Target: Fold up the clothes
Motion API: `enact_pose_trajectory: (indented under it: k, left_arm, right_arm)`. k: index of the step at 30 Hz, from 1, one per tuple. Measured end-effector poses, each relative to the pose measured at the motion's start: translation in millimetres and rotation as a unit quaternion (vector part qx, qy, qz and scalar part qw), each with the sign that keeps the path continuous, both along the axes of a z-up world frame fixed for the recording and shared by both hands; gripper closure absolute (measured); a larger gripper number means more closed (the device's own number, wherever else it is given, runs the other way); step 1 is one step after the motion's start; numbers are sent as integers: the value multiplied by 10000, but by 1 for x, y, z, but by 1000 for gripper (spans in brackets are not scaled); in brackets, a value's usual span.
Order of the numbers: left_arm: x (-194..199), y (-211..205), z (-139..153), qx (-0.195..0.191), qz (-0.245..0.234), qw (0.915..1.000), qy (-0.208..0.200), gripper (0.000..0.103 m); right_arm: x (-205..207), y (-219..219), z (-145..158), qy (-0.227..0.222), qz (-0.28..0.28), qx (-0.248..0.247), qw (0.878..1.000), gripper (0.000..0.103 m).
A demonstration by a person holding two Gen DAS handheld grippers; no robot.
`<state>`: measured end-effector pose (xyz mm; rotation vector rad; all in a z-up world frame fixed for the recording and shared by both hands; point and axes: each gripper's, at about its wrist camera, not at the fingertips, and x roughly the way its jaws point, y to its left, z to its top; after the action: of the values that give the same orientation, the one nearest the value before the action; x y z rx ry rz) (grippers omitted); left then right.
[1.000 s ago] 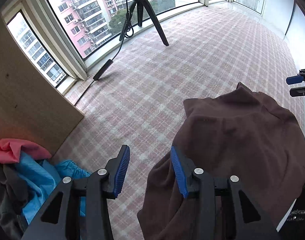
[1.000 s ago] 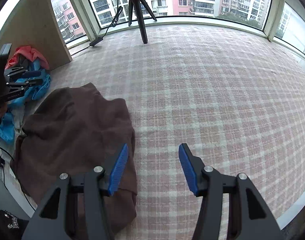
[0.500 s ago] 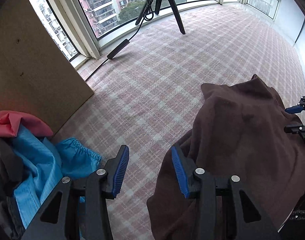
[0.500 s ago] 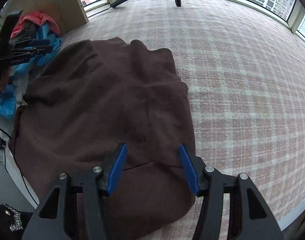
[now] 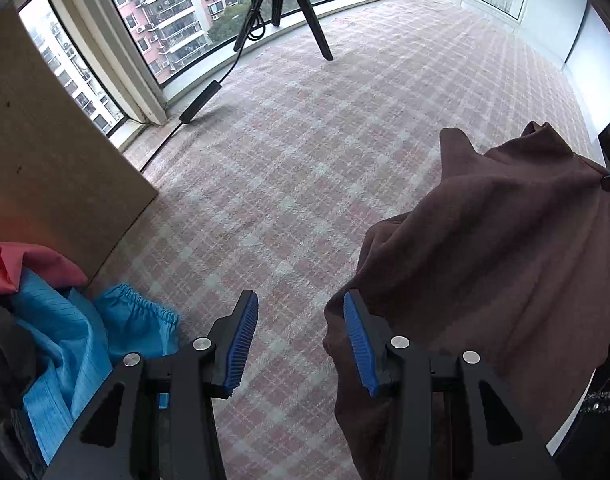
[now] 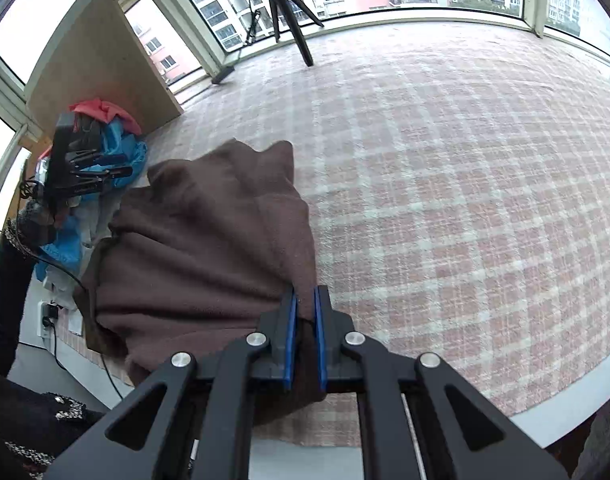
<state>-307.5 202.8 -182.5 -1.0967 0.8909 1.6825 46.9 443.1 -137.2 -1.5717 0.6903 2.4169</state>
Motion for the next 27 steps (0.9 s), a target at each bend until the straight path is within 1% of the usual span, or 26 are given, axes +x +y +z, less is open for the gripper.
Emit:
enact_pose_trajectory:
  k: [2, 3, 4, 6, 8, 9, 10, 11, 13, 16, 17, 18, 19, 20, 21, 23, 25, 27]
  left_arm:
    - [5, 16, -8, -84, -203, 9997, -72, 60]
    - [6, 25, -12, -102, -293, 9993, -185, 58]
    - [7, 32, -16, -121, -416, 9985, -325, 53]
    - [10, 47, -27, -206, -612, 9964, -553, 47]
    - [14, 58, -43, -401, -671, 9943, -718, 49]
    - [16, 61, -48, -450, -648, 9932, -862, 69]
    - [17, 61, -49, -387, -581, 9916, -1092, 95]
    - [19, 61, -49, -322, -513, 9895, -1315, 96]
    - [21, 52, -35, -31, -373, 9916, -1238, 98]
    - [14, 24, 23, 771, -49, 9878, -1351, 98]
    - [12, 10, 53, 1041, 68, 9878, -1155, 98]
    - [12, -4, 86, 1250, 210, 9885, -829, 98]
    - [14, -20, 120, 1453, 394, 9873, -497, 98]
    - [17, -39, 156, 1669, 541, 9843, -178, 98]
    - [22, -59, 192, 1910, 665, 9792, 132, 98]
    - [33, -98, 262, 2336, 831, 9663, 700, 98]
    - [57, -133, 317, 2685, 1030, 9499, 1222, 98]
    - [83, -161, 357, 2919, 1164, 9358, 1598, 98]
  right_arm:
    - [-2, 4, -21, -265, -52, -197, 9994, 95]
    - [-3, 3, -28, -328, -44, -190, 9993, 95]
    - [-5, 0, -33, -371, -26, -153, 9992, 95]
    - [-7, -3, -41, -433, -21, -148, 9989, 95]
    - [-8, -2, -46, -448, -73, -246, 9987, 94]
    - [-8, -1, -47, -448, -106, -291, 9985, 94]
    - [-6, -1, -48, -409, -143, -322, 9985, 94]
    - [-3, -2, -48, -360, -179, -347, 9986, 94]
    - [-6, 0, -21, -26, -134, -342, 9993, 95]
    - [-12, 4, 25, 521, -44, -322, 9981, 95]
    - [-14, 6, 41, 702, -14, -315, 9970, 95]
    - [-16, 7, 56, 884, 16, -308, 9956, 95]
    - [-18, 9, 71, 1065, 46, -301, 9938, 95]
    - [-23, 8, 103, 1379, 203, -166, 9901, 95]
    - [-27, 1, 139, 1675, 407, 92, 9850, 95]
    - [-30, -15, 208, 2225, 776, 670, 9695, 95]
    - [-28, -32, 274, 2757, 1073, 1259, 9469, 95]
    - [-22, -42, 317, 3230, 1142, 1535, 9269, 95]
